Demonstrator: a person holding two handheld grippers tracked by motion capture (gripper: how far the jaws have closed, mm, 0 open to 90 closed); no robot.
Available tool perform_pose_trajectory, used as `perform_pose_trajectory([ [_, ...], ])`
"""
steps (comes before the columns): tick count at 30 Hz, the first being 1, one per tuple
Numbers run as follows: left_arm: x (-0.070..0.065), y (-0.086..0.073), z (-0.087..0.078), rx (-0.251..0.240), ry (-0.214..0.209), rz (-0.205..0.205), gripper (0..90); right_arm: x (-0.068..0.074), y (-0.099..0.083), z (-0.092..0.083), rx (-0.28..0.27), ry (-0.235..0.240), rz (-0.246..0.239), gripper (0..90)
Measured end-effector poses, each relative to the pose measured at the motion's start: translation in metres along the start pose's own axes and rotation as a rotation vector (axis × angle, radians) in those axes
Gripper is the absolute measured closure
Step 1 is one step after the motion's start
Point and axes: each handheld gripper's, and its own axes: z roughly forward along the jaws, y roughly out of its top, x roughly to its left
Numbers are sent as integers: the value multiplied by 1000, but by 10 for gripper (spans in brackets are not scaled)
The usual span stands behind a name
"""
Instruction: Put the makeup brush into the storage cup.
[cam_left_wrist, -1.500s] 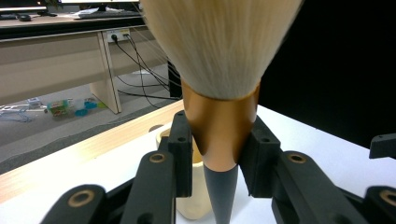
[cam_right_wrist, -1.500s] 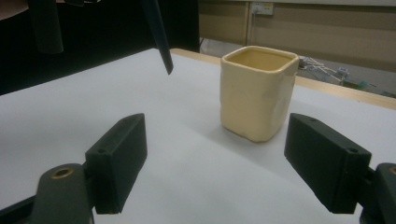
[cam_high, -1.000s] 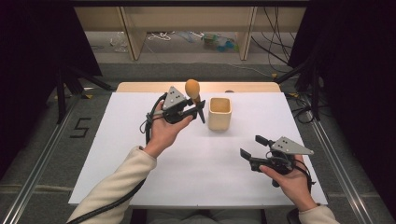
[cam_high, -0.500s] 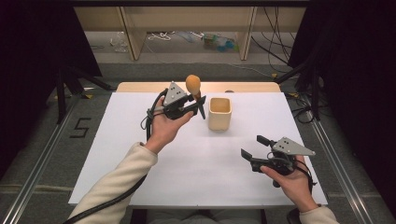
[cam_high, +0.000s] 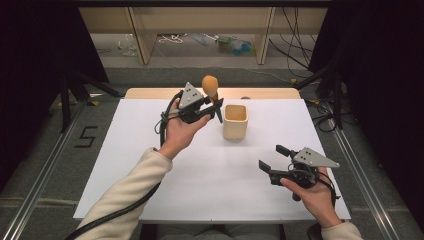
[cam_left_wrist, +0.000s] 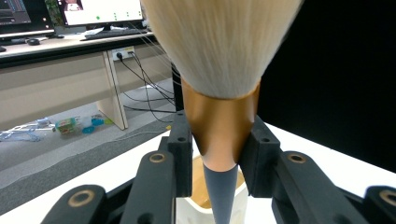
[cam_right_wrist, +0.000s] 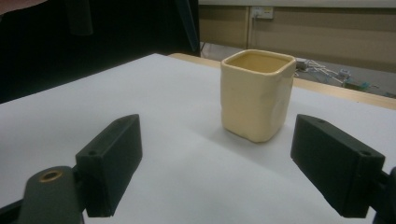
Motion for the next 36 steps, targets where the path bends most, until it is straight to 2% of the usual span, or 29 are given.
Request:
perform_pose_trajectory([
  [3,-1,1,3,0,-2,4,687,0,-1,2,-29,2,4,172],
  [12,-3,6,11,-6,-10,12,687,-1,-1,0,-37,-6,3,163],
  [16,-4,7,14,-7,-14,16,687,-1,-1,0,-52,7,1,159],
  [25,-5,9,21,-8,-15,21,687,-1,0,-3,-61,-4,-9,148],
  [26,-5,9,22,-8,-16,23,687,0,0,-4,-52,0,6,148],
  [31,-4,10,26,-7,-14,31,687,1,0,-3,-65,11,11,144],
  [33,-4,10,27,-6,-10,32,687,1,1,-5,-41,4,1,141],
  [35,-3,10,28,-8,-11,29,687,1,0,-4,-63,11,10,142],
  [36,-3,11,29,-6,-9,33,687,1,1,-5,-42,5,5,142],
])
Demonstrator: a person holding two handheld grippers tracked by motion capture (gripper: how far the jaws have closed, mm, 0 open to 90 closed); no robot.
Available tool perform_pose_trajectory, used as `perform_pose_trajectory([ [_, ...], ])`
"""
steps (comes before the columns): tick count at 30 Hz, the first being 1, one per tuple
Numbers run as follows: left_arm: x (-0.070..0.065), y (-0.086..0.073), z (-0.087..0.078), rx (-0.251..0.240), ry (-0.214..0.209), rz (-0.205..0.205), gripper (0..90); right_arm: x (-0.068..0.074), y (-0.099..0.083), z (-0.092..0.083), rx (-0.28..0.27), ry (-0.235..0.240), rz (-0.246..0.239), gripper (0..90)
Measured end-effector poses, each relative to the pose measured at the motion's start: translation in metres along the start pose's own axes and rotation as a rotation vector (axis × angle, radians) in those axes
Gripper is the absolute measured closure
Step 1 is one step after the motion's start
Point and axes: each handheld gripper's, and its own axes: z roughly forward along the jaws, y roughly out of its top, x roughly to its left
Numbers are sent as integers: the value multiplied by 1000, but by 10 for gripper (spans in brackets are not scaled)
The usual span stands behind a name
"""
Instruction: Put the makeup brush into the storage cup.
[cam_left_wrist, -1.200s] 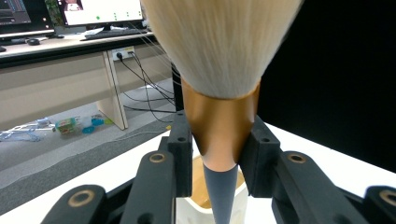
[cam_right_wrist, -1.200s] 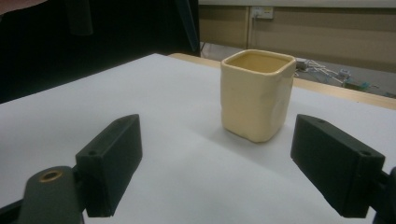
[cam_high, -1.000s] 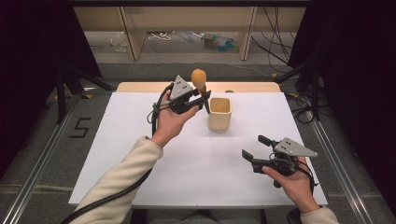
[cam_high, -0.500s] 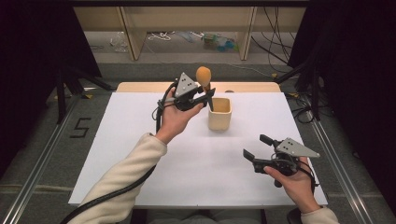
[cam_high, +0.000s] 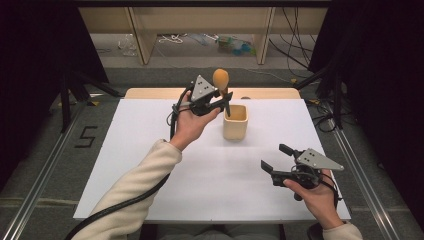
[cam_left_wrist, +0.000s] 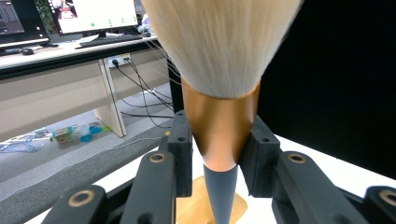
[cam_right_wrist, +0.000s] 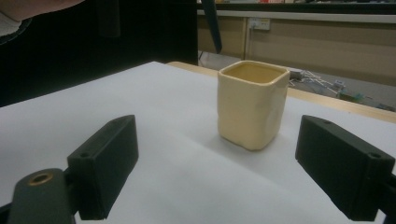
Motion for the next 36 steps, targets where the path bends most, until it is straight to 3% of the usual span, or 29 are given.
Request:
perform_pose_trajectory([
  [36,3,0,21,15,19,6,687,-1,0,0,-22,-6,-1,144],
])
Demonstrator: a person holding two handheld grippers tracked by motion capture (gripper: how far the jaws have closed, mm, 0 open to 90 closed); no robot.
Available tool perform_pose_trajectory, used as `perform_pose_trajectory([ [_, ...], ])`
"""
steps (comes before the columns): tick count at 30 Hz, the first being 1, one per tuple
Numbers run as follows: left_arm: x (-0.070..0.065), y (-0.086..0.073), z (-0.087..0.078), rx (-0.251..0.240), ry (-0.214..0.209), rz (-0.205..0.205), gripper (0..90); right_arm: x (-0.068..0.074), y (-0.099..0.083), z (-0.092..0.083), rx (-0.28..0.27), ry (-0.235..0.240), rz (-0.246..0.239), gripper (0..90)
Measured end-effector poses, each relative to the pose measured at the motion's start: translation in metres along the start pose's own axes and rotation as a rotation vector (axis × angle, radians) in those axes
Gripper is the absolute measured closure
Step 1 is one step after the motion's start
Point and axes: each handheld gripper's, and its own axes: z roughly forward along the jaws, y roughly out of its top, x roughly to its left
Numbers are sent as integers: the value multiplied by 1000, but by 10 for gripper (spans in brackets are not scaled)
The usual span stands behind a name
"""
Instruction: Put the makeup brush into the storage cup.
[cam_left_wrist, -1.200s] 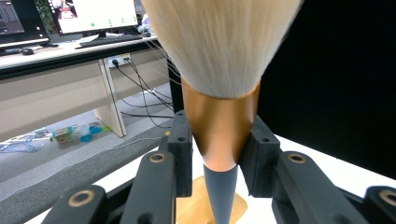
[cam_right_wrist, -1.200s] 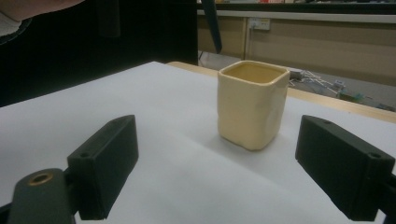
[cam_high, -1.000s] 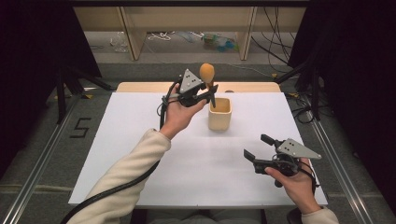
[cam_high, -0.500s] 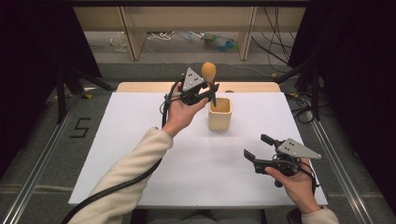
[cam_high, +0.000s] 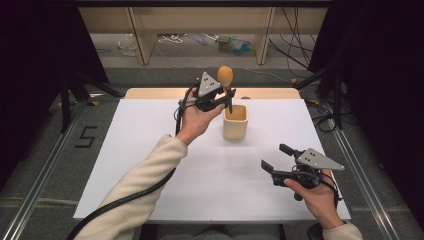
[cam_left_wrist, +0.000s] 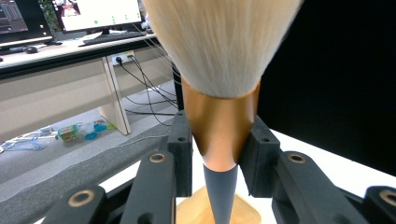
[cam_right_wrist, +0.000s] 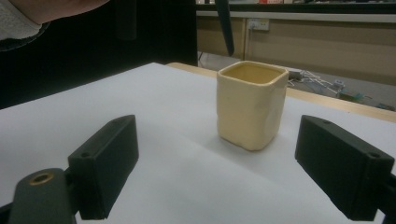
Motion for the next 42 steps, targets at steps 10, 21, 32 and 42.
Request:
perform_pose_trajectory([
  [10,-1,-1,5,8,0,9,687,0,0,0,8,0,4,145],
  [21,-1,-1,8,11,-1,12,687,0,0,0,9,1,3,148],
  [32,-3,-2,14,21,-1,19,687,0,0,-1,28,7,6,150],
  [42,-3,-2,16,28,-1,26,687,0,0,0,10,0,6,151],
])
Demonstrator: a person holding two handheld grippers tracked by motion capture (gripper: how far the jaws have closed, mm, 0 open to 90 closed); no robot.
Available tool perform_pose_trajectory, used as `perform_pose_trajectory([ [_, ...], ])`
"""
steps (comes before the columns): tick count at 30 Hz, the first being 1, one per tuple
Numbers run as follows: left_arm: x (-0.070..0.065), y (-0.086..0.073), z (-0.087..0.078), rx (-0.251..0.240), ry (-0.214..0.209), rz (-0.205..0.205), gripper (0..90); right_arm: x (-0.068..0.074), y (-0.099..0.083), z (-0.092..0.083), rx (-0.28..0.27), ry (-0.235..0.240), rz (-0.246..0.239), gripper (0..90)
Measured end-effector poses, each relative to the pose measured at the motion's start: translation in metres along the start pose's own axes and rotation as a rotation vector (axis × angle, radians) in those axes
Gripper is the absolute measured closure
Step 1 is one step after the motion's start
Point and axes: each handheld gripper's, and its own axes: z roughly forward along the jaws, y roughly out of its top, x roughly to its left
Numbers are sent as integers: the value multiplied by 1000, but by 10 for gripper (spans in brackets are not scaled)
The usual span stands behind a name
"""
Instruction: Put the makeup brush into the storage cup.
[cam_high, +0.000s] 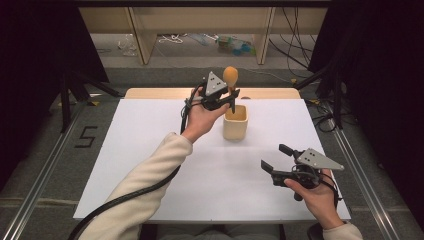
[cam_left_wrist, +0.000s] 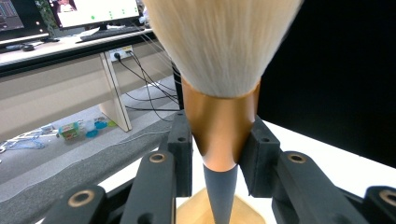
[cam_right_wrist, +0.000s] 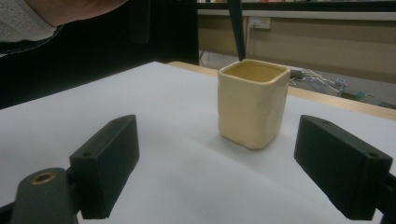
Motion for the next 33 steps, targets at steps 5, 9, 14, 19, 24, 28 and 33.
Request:
perform_pose_trajectory([
  [5,0,-1,1,-2,2,-4,687,0,0,0,0,10,5,151],
  [9,0,-1,2,0,0,-4,687,0,0,-1,14,9,3,151],
  [14,0,-2,3,4,0,-1,687,0,0,0,1,1,0,151],
  [19,0,-3,5,6,0,2,687,0,1,-1,19,5,2,151],
  [24,-1,-4,7,12,-2,2,687,-1,1,-1,22,7,2,151],
  [28,-2,-5,9,16,-4,4,687,0,0,-1,28,6,3,152],
  [33,-3,-5,10,17,-5,7,687,-1,1,-2,27,9,3,152],
])
